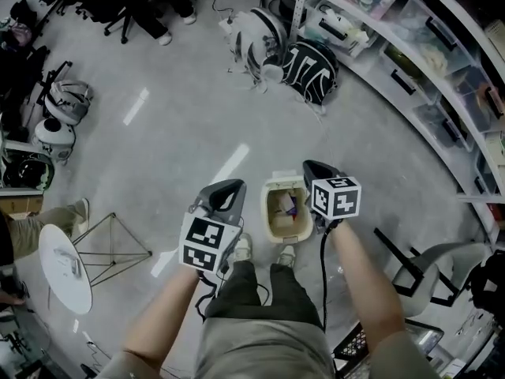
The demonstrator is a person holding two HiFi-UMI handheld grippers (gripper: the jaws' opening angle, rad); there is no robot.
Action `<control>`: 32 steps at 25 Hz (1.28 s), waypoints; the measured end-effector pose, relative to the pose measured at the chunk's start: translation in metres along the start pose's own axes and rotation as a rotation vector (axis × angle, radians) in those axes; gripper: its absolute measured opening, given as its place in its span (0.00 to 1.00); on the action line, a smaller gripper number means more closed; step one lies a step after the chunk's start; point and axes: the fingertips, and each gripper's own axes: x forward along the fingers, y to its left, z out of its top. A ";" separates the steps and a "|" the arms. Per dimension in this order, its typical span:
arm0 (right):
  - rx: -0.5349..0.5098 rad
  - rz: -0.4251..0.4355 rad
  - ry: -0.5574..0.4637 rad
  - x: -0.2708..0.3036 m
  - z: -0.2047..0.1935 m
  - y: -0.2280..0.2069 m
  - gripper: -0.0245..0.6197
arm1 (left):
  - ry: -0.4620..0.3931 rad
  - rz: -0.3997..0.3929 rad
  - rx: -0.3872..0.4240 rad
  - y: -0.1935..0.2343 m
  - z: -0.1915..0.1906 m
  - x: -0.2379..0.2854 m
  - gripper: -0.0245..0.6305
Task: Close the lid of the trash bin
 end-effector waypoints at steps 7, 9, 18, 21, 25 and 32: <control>0.048 -0.033 0.141 0.064 -0.060 -0.038 0.04 | 0.099 -0.031 -0.065 0.008 -0.061 0.043 0.04; 0.045 -0.039 0.194 0.076 -0.078 -0.045 0.04 | 0.131 -0.041 -0.082 0.008 -0.079 0.051 0.04; 0.146 -0.034 0.306 0.052 -0.147 -0.036 0.04 | 0.211 -0.068 -0.121 -0.008 -0.128 0.056 0.04; 0.145 -0.048 0.362 0.038 -0.199 -0.031 0.04 | 0.245 -0.091 -0.127 -0.019 -0.150 0.060 0.04; 0.157 -0.036 0.438 0.033 -0.269 -0.027 0.04 | 0.298 -0.121 -0.135 -0.031 -0.192 0.070 0.04; 0.148 -0.057 0.522 0.066 -0.381 -0.049 0.04 | 0.428 -0.177 -0.166 -0.056 -0.296 0.098 0.04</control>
